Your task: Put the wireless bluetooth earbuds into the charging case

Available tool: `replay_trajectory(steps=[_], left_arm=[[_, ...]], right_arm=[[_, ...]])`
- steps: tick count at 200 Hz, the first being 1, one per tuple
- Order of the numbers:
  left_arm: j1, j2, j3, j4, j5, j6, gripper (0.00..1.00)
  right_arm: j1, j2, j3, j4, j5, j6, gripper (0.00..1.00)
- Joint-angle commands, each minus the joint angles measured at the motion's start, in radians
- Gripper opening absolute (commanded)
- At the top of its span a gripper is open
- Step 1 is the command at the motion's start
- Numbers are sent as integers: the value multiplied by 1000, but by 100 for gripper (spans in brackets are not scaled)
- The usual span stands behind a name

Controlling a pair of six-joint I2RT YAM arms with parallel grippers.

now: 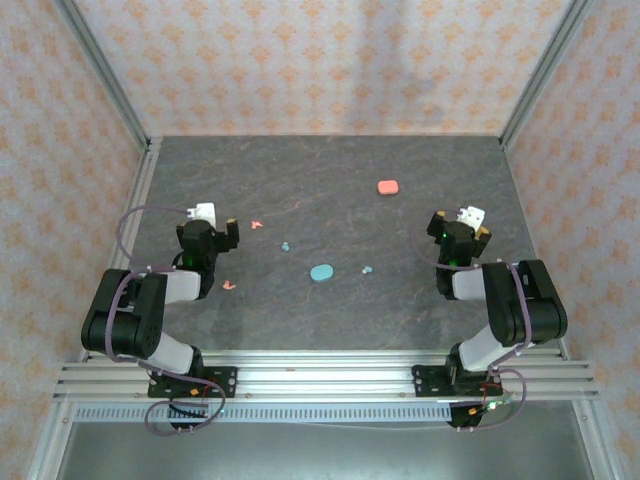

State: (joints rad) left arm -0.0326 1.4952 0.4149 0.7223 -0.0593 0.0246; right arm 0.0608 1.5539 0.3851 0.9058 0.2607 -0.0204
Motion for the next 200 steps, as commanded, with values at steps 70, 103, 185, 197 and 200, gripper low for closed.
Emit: replay_trajectory(steps=[70, 103, 185, 197, 200], left_arm=[[-7, 2, 17, 9, -5, -6, 100], [-7, 2, 17, 9, -4, -5, 100], [-18, -159, 180, -374, -3, -17, 100], [-24, -193, 221, -452, 36, -48, 100], [-27, -198, 233, -471, 45, -54, 100]], right_arm=[[4, -3, -12, 14, -8, 5, 99], [4, -4, -12, 14, -8, 5, 99], [5, -136, -28, -79, -13, 1, 99], [5, -205, 13, -225, -13, 18, 99], [5, -223, 26, -270, -15, 25, 99]])
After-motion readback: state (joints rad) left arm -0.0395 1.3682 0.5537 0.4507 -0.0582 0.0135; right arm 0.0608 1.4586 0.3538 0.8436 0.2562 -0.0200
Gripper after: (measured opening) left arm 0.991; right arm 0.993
